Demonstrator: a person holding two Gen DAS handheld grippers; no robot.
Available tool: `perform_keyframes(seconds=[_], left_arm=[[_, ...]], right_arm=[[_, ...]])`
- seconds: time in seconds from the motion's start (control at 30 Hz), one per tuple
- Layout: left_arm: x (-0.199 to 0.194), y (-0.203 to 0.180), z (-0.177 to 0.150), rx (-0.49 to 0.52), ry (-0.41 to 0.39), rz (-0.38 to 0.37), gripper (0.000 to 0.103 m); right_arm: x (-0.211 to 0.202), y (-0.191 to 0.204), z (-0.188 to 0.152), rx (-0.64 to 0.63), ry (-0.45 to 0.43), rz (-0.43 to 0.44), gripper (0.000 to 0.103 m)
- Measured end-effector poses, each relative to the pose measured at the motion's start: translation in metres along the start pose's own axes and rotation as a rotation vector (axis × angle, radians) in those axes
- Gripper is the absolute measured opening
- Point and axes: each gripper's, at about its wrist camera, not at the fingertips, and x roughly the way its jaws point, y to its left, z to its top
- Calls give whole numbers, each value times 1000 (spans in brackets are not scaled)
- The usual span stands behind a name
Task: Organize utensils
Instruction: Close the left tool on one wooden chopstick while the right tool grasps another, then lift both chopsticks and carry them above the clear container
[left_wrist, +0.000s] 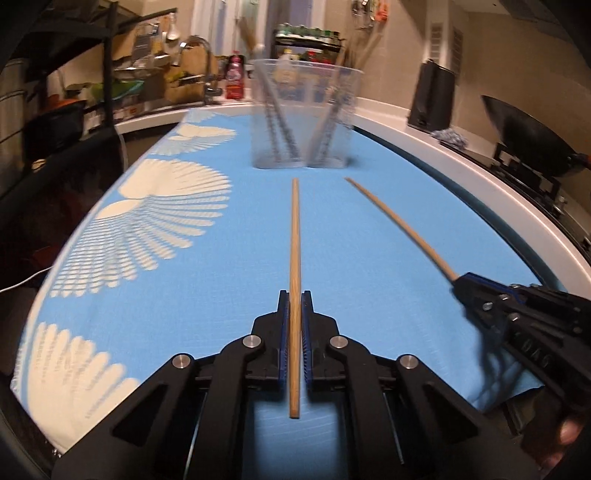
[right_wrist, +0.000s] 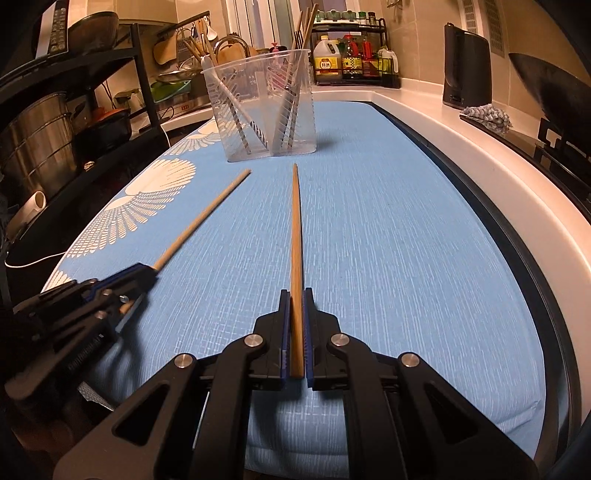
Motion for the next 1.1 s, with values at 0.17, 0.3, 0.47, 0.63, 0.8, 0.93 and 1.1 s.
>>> perform_keyframes(seconds=[0.17,0.3,0.47,0.63,0.8,0.93,1.1], left_arm=[[-12,18,-10,-4,-35,27,7],[-15,20,-16,-1,-77,18,7],[-17,17,-18,10,-97,30,7],[-19,17,-20,13,-102,36,7],[-21,16,-22,20,-107,42,7],[-21,15,-23,22,-114,44,7],[-21,14,-23,33,-124,51,6]], right_arm=[[0,2,-1,3,-9,-6,8],[0,3,-3,1,-20,-16,8],[-3,3,-4,-7,-16,-27,8],[-5,-1,-5,2,-17,-35,8],[-4,1,-5,-4,-13,-41,8],[-5,1,-5,-1,-14,-44,8],[-5,1,-6,1,-20,-50,6]])
